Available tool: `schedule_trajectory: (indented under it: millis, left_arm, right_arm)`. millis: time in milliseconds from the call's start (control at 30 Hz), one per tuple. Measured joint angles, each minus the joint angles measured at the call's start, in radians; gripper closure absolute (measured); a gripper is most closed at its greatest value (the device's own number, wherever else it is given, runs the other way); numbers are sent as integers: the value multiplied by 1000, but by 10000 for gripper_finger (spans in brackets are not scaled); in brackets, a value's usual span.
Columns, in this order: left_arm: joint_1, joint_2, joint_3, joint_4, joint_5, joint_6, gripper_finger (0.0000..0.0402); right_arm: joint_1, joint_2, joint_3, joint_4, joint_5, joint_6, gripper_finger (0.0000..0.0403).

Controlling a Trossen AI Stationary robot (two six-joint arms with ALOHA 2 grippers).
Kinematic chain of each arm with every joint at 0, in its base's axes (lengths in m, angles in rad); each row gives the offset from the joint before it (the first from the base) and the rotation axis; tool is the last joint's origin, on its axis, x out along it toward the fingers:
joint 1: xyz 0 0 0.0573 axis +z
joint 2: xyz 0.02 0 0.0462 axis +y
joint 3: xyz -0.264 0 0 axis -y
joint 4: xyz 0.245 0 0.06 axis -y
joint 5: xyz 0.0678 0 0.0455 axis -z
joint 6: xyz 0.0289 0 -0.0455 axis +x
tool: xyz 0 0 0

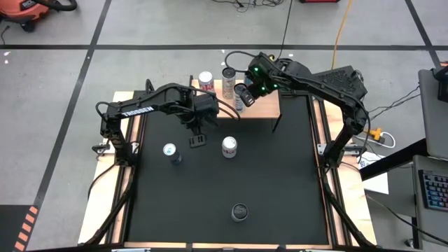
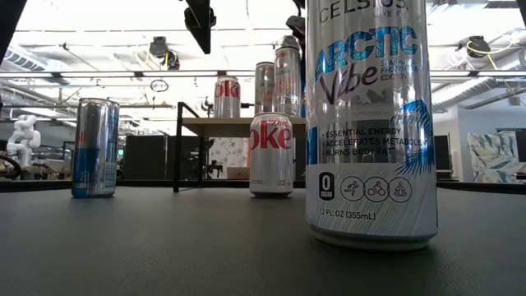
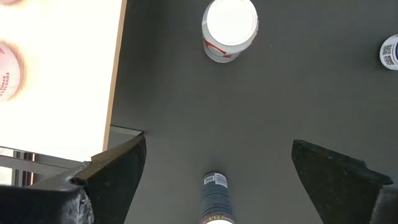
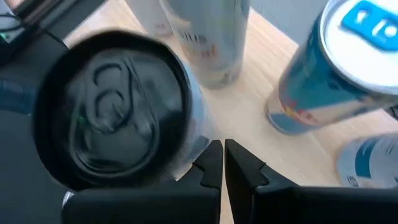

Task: Place canned beverage on shelf
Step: Put the white and yellow soda can aligned with the other white and yellow soda can on the shelf

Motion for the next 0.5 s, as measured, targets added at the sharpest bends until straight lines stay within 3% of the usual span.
schedule_trajectory:
  millis: [500]
  left_arm:
    - [0, 0, 0, 0, 0, 0, 4]
  right_arm:
    - [0, 0, 0, 90, 0, 6, 403]
